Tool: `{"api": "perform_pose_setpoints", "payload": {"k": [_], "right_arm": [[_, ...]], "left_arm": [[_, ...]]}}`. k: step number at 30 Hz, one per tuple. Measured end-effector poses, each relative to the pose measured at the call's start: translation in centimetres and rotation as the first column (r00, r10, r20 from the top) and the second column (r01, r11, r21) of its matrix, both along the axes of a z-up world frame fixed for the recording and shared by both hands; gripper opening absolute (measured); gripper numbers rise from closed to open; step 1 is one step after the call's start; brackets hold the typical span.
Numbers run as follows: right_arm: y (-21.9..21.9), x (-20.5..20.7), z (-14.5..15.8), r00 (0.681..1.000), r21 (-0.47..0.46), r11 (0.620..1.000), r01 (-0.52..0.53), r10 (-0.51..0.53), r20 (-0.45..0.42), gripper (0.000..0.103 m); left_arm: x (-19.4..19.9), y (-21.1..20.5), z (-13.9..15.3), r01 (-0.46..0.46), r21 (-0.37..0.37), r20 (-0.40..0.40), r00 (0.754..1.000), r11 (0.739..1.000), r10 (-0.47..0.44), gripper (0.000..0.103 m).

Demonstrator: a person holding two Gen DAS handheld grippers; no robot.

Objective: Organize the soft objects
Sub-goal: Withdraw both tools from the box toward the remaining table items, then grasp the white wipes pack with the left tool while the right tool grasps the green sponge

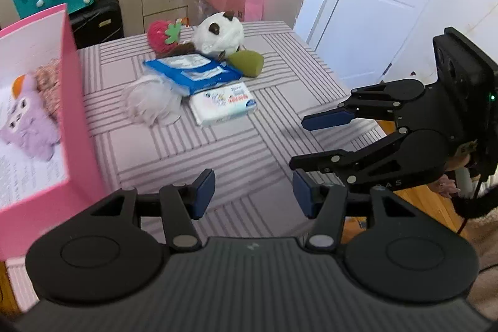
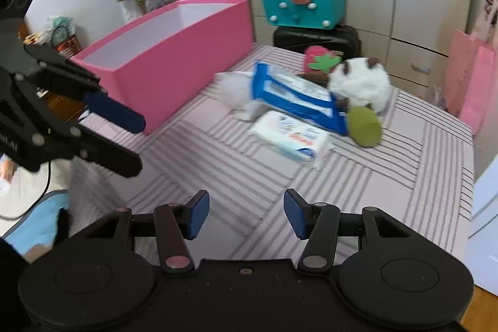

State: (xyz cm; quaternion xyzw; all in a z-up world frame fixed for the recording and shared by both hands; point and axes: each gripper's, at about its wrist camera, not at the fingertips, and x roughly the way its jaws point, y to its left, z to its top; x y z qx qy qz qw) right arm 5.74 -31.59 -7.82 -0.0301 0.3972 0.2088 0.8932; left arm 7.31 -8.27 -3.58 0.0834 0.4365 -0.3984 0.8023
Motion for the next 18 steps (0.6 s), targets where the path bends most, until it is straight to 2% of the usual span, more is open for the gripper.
{"api": "perform_pose_setpoints", "payload": {"k": [4,7,12,18], "right_arm": [[-1.7,1.4,-0.7,0.999,-0.013,0.999,0.040,-0.040,0.031,0.059],[-3.2,2.4,-1.1,0.995,0.012,0.997,0.074,-0.075,0.064,0.059],[-5.1,3.6,-1.5,0.978,0.027,0.989,0.142,-0.145,0.151,0.059],[-6.1,5.8,-2.1,0.972,0.035,0.985,0.169,-0.173,0.162,0.059]], "left_arm": [[0.9,-1.8,-1.4,-0.016,-0.015,0.059,0.998,1.000,0.017,0.054],[1.9,-3.0,-2.5,-0.034,-0.010,0.087,0.996,0.999,0.035,0.056],[3.2,-4.3,-4.2,-0.111,-0.004,0.153,0.982,0.994,0.110,0.059],[3.8,-5.9,-5.8,-0.159,-0.029,0.211,0.964,0.987,0.161,0.066]]}}
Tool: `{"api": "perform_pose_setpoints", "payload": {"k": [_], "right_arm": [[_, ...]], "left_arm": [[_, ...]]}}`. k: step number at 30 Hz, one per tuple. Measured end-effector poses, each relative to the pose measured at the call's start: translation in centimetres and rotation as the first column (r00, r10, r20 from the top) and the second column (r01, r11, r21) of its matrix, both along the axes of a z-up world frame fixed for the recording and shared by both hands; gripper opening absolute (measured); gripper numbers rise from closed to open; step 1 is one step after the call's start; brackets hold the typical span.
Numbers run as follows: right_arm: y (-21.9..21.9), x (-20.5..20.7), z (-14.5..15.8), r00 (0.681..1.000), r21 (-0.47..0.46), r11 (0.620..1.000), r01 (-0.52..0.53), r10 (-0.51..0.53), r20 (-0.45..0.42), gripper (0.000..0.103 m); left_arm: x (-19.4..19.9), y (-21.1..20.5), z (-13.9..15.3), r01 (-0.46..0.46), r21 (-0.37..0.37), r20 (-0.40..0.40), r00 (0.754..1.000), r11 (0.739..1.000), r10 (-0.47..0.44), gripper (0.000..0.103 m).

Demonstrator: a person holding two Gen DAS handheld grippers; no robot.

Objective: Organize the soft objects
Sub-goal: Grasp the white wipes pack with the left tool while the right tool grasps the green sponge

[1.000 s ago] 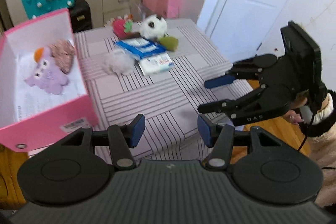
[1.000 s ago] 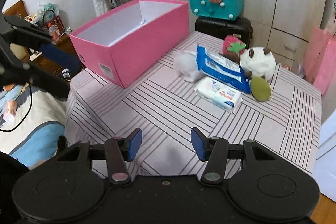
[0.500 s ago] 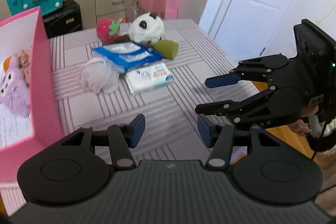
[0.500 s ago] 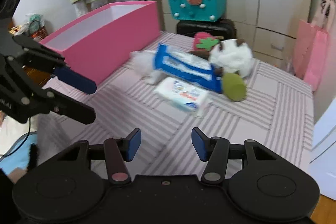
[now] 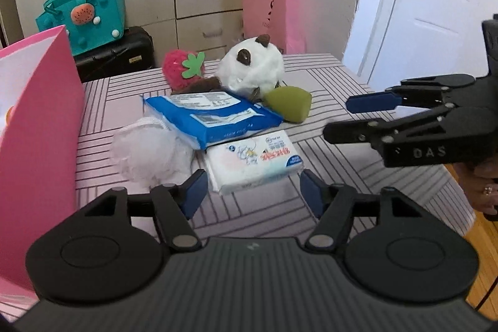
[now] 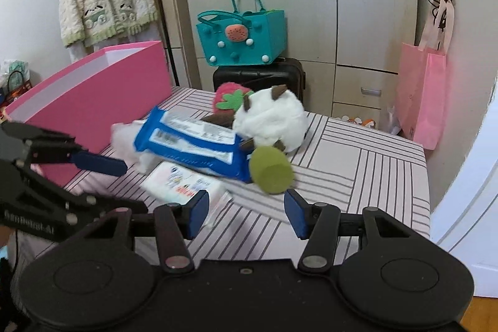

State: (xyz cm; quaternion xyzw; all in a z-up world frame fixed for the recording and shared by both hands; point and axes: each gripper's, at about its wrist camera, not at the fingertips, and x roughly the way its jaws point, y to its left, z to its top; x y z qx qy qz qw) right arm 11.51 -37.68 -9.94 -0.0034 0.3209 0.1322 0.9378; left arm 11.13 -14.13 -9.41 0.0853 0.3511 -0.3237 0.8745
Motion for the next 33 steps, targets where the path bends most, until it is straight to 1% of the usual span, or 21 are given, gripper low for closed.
{"api": "perform_pose_setpoints", "payload": {"k": [3,4,5,7,9,11,15,16,18,20,22,24,27,28,29,31,33], "right_arm": [[-0.4,1.0,-0.3,1.000,0.003,1.000,0.002,-0.002,0.013,0.059],[-0.5,1.3,-0.4,1.000,0.004,1.000,-0.001,0.001,0.015,0.060],[-0.6,1.8,-0.5,1.000,0.008,1.000,-0.001,0.001,0.011,0.063],[-1.0,2.9,-0.9,1.000,0.020,1.000,0.006,-0.005,-0.023,0.067],[-1.1,3.7,-1.2,0.999,0.023,1.000,0.000,0.001,-0.046,0.067],[-1.2,4.0,-1.5,0.999,0.029,1.000,-0.010,0.011,-0.045,0.067],[-1.3,4.8,-1.7,0.999,0.059,0.998,-0.025,0.028,-0.046,0.067],[-1.3,4.8,-1.7,0.999,0.074,0.996,-0.038,0.041,-0.034,0.067],[-1.2,4.6,-1.5,0.998,0.094,0.993,-0.064,0.063,0.018,0.067],[-1.0,4.3,-1.3,0.996,0.069,0.996,-0.062,0.058,0.064,0.067],[-0.6,4.2,-1.2,0.995,0.035,0.997,-0.062,0.059,0.078,0.067],[-0.5,4.4,-1.3,0.996,0.020,0.998,-0.067,0.066,0.068,0.067],[-0.6,5.3,-1.7,0.998,0.027,0.998,-0.056,0.055,0.031,0.067],[-0.8,5.5,-1.9,0.999,0.031,0.998,-0.047,0.046,0.028,0.065],[-1.1,5.6,-2.1,0.999,0.036,0.998,-0.042,0.041,0.032,0.061],[-1.6,5.9,-2.4,0.998,0.065,0.997,-0.042,0.040,0.038,0.058],[-2.1,6.3,-2.8,0.999,0.099,0.994,-0.035,0.034,0.018,0.058]], "left_arm": [[-0.1,-0.9,-0.6,-0.006,0.007,0.039,0.999,1.000,0.006,0.070],[-0.1,-1.1,-0.8,-0.018,0.010,0.055,0.998,1.000,0.017,0.073],[-0.1,-1.3,-1.0,-0.030,0.011,0.074,0.997,0.999,0.029,0.079],[-0.2,-1.4,-1.3,-0.049,0.001,0.103,0.993,0.999,0.049,0.087],[-0.3,-1.5,-1.4,-0.075,-0.013,0.119,0.990,0.997,0.076,0.088],[-0.5,-1.6,-1.6,-0.066,-0.035,0.132,0.989,0.997,0.071,0.094],[-0.6,-2.5,-2.1,-0.089,-0.035,0.142,0.986,0.995,0.093,0.095],[-0.6,-2.7,-2.2,-0.093,-0.030,0.149,0.984,0.995,0.097,0.095],[-0.6,-3.2,-2.6,-0.104,-0.012,0.166,0.981,0.995,0.104,0.097],[-0.7,-3.6,-3.0,-0.106,0.000,0.180,0.978,0.994,0.104,0.098],[-0.7,-3.9,-3.4,-0.103,0.015,0.179,0.979,0.995,0.098,0.098],[-0.8,-4.1,-3.6,-0.115,0.024,0.182,0.977,0.993,0.109,0.098],[-0.5,-4.5,-3.5,-0.148,0.034,0.188,0.972,0.988,0.139,0.099],[-0.4,-4.5,-3.5,-0.152,0.032,0.181,0.973,0.988,0.144,0.099],[-0.3,-4.6,-3.4,-0.140,0.025,0.167,0.977,0.990,0.134,0.099],[-0.6,-4.8,-3.2,-0.125,0.024,0.169,0.978,0.992,0.119,0.099],[-0.8,-5.4,-3.3,-0.126,0.050,0.192,0.975,0.991,0.114,0.099]]}}
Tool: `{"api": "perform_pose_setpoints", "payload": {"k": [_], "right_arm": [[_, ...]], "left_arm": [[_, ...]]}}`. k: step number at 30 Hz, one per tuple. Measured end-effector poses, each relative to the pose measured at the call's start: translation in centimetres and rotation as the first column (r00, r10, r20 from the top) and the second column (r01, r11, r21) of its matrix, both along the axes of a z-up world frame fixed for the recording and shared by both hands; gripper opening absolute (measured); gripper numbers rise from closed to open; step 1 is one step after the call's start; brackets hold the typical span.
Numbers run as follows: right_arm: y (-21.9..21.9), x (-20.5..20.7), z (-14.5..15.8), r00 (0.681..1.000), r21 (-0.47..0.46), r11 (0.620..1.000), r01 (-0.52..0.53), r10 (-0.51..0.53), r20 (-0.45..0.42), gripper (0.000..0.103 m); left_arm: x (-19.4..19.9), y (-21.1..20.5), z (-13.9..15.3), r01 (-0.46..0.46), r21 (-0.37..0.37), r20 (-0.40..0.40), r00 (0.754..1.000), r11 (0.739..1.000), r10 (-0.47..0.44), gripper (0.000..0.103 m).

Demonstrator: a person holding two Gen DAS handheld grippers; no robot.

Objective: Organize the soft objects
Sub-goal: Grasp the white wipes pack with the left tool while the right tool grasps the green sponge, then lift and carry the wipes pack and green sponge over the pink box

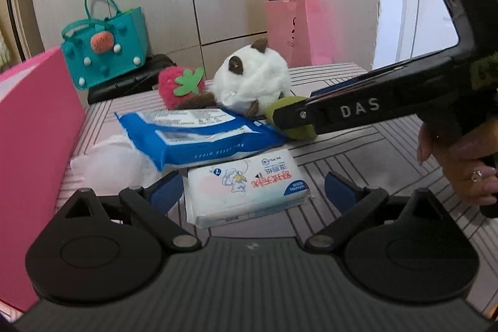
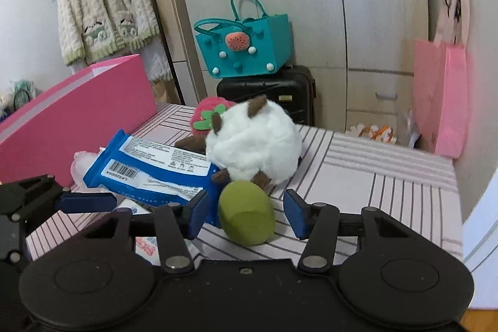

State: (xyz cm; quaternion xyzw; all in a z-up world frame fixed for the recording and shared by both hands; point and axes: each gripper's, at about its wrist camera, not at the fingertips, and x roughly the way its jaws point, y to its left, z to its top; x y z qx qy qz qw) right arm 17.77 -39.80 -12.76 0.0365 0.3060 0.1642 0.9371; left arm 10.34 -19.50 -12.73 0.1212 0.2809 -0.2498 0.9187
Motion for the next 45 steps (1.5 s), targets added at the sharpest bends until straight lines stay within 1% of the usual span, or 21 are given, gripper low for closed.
{"api": "perform_pose_setpoints", "payload": {"k": [1,4,5,7,9,10,12,13,14,22,24,26,27,30,32,35,38,41,45], "right_arm": [[-0.1,0.2,-0.2,1.000,0.008,1.000,0.010,-0.010,-0.018,0.058],[-0.5,0.4,-0.7,0.998,0.042,0.999,0.017,-0.014,-0.053,0.058],[-0.7,0.5,-0.8,0.997,0.061,0.998,0.022,-0.018,-0.071,0.058],[-0.8,0.6,-1.0,0.996,0.080,0.996,0.025,-0.018,-0.083,0.057],[-0.6,0.5,-1.0,0.997,0.071,0.997,0.015,-0.009,-0.080,0.049],[-0.4,0.4,-1.0,0.997,0.069,0.998,-0.003,0.009,-0.081,0.044],[0.0,-0.1,-0.9,0.997,0.040,0.999,-0.012,0.014,-0.072,0.043],[0.3,-0.4,-0.9,0.998,0.023,1.000,-0.009,0.010,-0.062,0.043],[0.3,-0.6,-0.8,0.998,0.015,1.000,-0.002,0.003,-0.057,0.043],[0.0,-2.9,-0.4,0.996,0.074,0.996,0.057,-0.052,-0.069,0.043],[0.1,-3.6,-0.4,0.993,0.096,0.992,0.085,-0.077,-0.085,0.043],[0.3,-4.1,-0.5,0.987,0.110,0.986,0.124,-0.110,-0.121,0.043],[0.4,-4.4,-0.5,0.983,0.121,0.982,0.142,-0.126,-0.137,0.043],[0.7,-5.6,-0.3,0.983,0.174,0.976,0.134,-0.109,-0.145,0.043],[1.0,-6.3,0.0,0.985,0.193,0.973,0.126,-0.099,-0.139,0.043],[1.8,-7.3,0.5,0.983,0.176,0.975,0.137,-0.112,-0.144,0.043],[2.6,-8.2,0.9,0.976,0.159,0.976,0.150,-0.121,-0.180,0.043],[3.9,-9.2,1.2,0.975,0.128,0.985,0.116,-0.089,-0.206,0.043],[5.7,-10.2,1.9,0.969,0.081,0.994,0.071,-0.050,-0.244,0.043]], "left_arm": [[0.1,-0.2,-0.1,-0.007,0.010,0.000,1.000,1.000,0.007,0.099],[0.8,-0.3,-0.6,-0.052,0.019,-0.044,0.998,0.998,0.053,0.099],[1.2,-0.3,-0.8,-0.062,0.014,-0.069,0.996,0.998,0.063,0.101],[1.9,0.2,-0.8,-0.088,-0.020,-0.110,0.990,0.996,0.086,0.101],[2.0,0.3,-0.7,-0.092,-0.025,-0.110,0.990,0.995,0.089,0.100],[2.0,0.4,-0.8,-0.089,-0.031,-0.108,0.990,0.996,0.085,0.099],[1.9,0.7,-0.7,-0.104,-0.047,-0.099,0.990,0.993,0.099,0.092],[1.9,0.9,-0.7,-0.113,-0.053,-0.090,0.990,0.992,0.108,0.084],[1.9,1.0,-0.7,-0.116,-0.058,-0.087,0.990,0.992,0.111,0.083],[1.5,2.2,-0.5,-0.081,-0.090,-0.100,0.992,0.993,0.071,0.080],[1.2,2.8,-0.4,-0.066,-0.120,-0.116,0.992,0.991,0.053,0.080],[0.9,3.7,-0.2,-0.044,-0.176,-0.152,0.988,0.983,0.017,0.080],[0.7,4.1,-0.1,-0.033,-0.189,-0.165,0.986,0.982,0.001,0.080],[-0.1,5.1,0.2,-0.008,-0.212,-0.187,0.982,0.977,-0.033,0.080],[-0.6,5.9,0.4,0.007,-0.228,-0.201,0.978,0.974,-0.054,0.080],[-1.6,7.1,0.7,0.026,-0.239,-0.212,0.974,0.971,-0.078,0.080],[-2.8,8.4,1.2,0.056,-0.235,-0.211,0.972,0.970,-0.107,0.080],[-3.6,9.7,1.7,0.067,-0.232,-0.218,0.969,0.970,-0.119,0.080],[-4.1,11.7,2.5,0.089,-0.266,-0.246,0.957,0.960,-0.157,0.080]]}}
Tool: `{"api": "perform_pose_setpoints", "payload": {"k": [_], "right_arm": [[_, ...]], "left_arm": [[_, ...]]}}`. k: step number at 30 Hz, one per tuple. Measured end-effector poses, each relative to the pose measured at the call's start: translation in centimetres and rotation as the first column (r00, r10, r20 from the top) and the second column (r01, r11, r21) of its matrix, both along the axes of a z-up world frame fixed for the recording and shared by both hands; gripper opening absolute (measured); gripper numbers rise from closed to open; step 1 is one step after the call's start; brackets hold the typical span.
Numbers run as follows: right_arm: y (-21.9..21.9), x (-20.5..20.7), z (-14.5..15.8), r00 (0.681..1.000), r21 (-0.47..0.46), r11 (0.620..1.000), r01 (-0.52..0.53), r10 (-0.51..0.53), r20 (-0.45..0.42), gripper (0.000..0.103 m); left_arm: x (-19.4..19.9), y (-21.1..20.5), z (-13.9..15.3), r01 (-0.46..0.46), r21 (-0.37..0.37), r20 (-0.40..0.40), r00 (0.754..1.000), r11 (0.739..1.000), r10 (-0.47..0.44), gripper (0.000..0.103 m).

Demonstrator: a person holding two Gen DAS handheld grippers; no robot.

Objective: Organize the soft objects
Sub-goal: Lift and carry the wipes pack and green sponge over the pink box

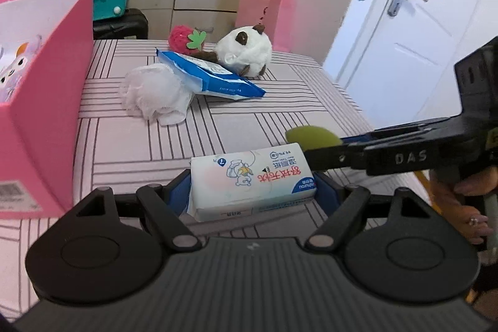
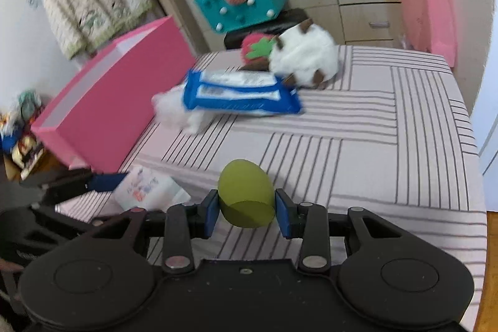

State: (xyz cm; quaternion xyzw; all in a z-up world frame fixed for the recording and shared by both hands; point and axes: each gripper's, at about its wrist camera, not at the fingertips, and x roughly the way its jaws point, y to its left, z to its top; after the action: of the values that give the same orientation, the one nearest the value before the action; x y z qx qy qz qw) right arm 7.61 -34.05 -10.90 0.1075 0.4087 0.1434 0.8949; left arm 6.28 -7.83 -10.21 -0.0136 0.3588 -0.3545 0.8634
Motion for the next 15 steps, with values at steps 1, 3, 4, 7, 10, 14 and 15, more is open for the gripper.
{"api": "perform_pose_setpoints", "payload": {"k": [1,3,4,7,10,14,15], "right_arm": [[0.4,-0.2,0.2,1.000,-0.006,1.000,-0.011,0.011,-0.010,0.044],[1.1,-0.5,0.7,0.999,-0.008,0.999,-0.039,0.039,-0.028,0.044],[1.4,-0.6,1.0,0.998,-0.006,0.998,-0.056,0.056,-0.033,0.044],[2.7,-1.0,2.0,0.993,-0.003,0.994,-0.106,0.105,-0.043,0.044],[4.0,-1.3,3.1,0.989,0.000,0.989,-0.145,0.145,-0.041,0.044],[5.9,-1.5,4.2,0.983,0.001,0.984,-0.180,0.180,-0.041,0.044],[6.3,-1.5,4.4,0.981,0.001,0.982,-0.187,0.187,-0.044,0.044]], "left_arm": [[-0.3,0.4,0.3,-0.003,0.001,0.014,1.000,1.000,0.003,0.080],[-1.1,1.2,1.1,-0.011,0.012,0.053,0.999,1.000,0.011,0.080],[-1.3,1.7,1.4,-0.004,0.019,0.057,0.998,1.000,0.003,0.080],[-1.3,3.3,2.3,0.038,0.004,0.005,0.999,0.999,-0.038,0.080],[-0.9,5.0,2.9,0.079,-0.019,-0.069,0.994,0.997,-0.080,0.080],[-0.4,7.2,3.7,0.095,-0.011,-0.121,0.988,0.995,-0.096,0.080],[-0.3,7.7,3.9,0.094,-0.001,-0.124,0.988,0.996,-0.094,0.080]]}}
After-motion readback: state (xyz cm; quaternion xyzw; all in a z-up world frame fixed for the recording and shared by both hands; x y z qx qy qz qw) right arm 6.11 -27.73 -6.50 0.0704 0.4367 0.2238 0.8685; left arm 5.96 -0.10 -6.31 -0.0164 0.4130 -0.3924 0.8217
